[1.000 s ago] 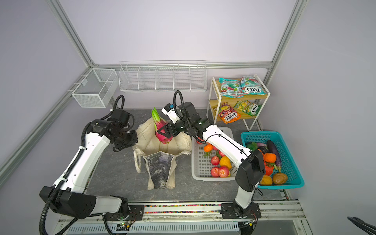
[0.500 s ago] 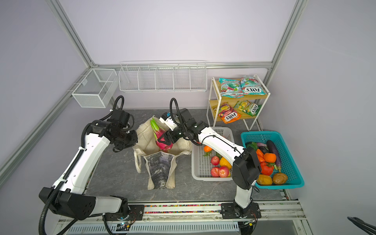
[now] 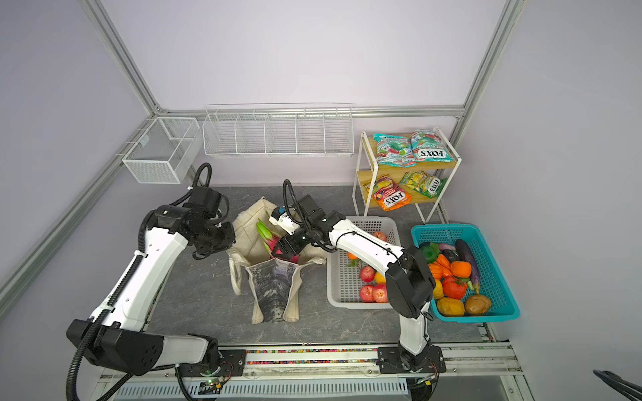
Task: Place the food into the grocery bag and tie it
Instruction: 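Lower the dragon fruit into the bag and open the right gripper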
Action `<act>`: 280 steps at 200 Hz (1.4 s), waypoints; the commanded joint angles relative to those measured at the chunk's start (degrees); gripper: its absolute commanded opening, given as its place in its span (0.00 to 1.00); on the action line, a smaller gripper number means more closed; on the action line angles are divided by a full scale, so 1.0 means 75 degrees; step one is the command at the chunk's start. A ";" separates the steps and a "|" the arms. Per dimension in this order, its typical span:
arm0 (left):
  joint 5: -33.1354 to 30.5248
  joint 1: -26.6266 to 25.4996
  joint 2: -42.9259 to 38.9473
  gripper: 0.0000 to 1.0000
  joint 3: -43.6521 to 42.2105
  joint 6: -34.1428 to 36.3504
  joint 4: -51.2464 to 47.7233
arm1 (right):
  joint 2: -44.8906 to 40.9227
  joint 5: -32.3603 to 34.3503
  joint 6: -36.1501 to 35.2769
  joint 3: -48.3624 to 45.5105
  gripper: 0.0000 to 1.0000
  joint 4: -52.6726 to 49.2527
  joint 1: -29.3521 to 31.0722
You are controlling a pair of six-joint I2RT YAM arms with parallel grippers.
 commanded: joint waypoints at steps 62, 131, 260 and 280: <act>0.0229 0.0043 -0.0065 0.00 0.0184 -0.0089 0.0123 | 0.1426 0.1295 -0.0112 0.1244 0.59 -0.1081 0.0426; 0.0183 0.0055 -0.0069 0.00 0.0337 -0.0077 0.0100 | 0.1955 0.2037 0.0198 0.1231 0.75 -0.1275 0.0558; 0.0162 0.0102 -0.0137 0.00 0.0250 0.0029 0.0052 | 0.0295 0.1921 -0.0024 0.1559 0.88 -0.0871 0.0640; 0.0152 0.0102 -0.0162 0.00 0.0184 0.0017 0.0076 | -0.0076 0.2176 0.0073 0.1846 0.88 -0.0845 0.0618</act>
